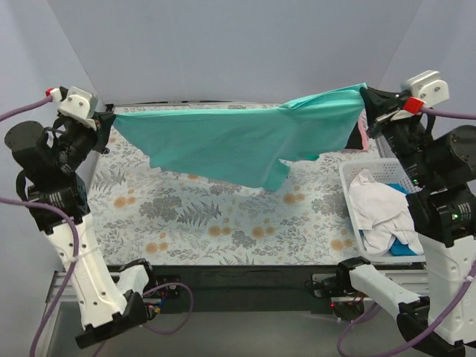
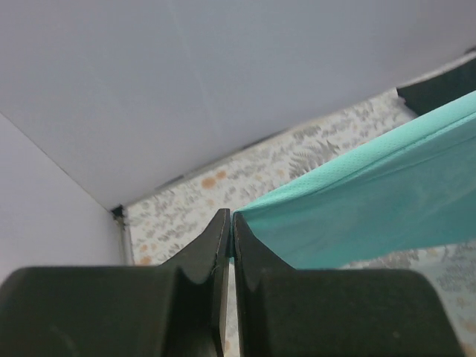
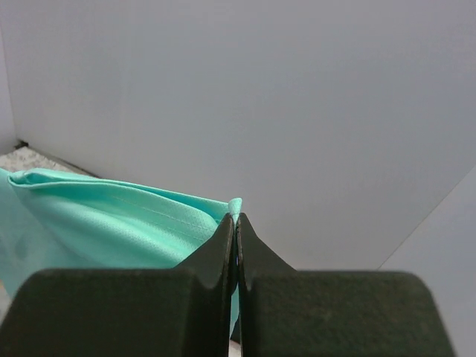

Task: Fold and stack the t-shirts
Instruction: Flatten the tshirt out

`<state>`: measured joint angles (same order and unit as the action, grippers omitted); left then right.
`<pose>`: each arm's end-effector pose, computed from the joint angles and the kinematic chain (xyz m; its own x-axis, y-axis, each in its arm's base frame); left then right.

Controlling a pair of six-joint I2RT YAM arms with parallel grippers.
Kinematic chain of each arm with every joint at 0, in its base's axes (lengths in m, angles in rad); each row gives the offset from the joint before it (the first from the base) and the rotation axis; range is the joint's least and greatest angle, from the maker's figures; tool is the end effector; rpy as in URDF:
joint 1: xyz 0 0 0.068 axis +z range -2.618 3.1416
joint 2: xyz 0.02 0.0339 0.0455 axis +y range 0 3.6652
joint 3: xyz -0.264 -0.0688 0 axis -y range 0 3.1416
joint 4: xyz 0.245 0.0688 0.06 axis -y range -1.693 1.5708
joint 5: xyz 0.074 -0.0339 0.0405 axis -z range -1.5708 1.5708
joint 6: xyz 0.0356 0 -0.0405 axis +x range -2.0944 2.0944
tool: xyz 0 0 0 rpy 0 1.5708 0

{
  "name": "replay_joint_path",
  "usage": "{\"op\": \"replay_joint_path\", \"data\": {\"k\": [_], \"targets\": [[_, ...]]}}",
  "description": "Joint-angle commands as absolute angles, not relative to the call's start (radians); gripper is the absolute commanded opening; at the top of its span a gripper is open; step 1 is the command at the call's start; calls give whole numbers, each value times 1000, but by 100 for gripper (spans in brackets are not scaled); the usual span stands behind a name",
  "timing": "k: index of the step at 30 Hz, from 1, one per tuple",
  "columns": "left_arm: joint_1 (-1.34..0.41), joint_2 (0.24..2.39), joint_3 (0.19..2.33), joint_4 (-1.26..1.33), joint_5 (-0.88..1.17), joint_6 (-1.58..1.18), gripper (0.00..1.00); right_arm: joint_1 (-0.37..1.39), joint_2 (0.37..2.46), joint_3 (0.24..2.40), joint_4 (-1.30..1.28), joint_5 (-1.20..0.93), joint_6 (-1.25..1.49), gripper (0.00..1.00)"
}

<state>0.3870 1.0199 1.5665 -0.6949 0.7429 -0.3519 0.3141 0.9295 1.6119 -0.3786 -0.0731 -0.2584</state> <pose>0.1564 0.0377 0.5022 -0.2462 -0.3745 -0.8940 0.2735 0.8580 -0.4347 0.1122 0.0392 0.5589 0.3707 -0.1475 -0.9169 -0.2893 0.9198 -0.2650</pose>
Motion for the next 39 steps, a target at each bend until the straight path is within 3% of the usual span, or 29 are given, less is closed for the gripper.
{"op": "replay_joint_path", "data": {"k": [1,12,17,22,23,25,31,33,35,39], "targets": [[400,1008,1606,-552,606,-471,0,307,933,1704,-269,-12,-273,1],[400,1271,1787,-480,701,-494,0,305,1159,1669,-40,167,-393,1],[390,1541,1953,-374,687,-587,0,305,1343,1762,103,198,-384,1],[373,1793,2279,-308,667,-715,0,301,1584,2082,129,218,-373,1],[371,1903,2462,-298,640,-744,0,301,1651,2199,129,238,-379,1],[371,1940,2539,-264,614,-768,0,299,1730,2338,132,239,-387,1],[374,1781,2280,-6,575,-746,0,301,1684,2264,282,166,-437,1],[383,1761,2254,-18,621,-715,0,298,1601,2114,290,123,-439,1],[383,1683,2087,-20,713,-634,0,299,1525,1951,314,86,-454,1],[382,1475,1598,38,874,-391,0,298,1318,1476,333,-64,-514,1]]}}
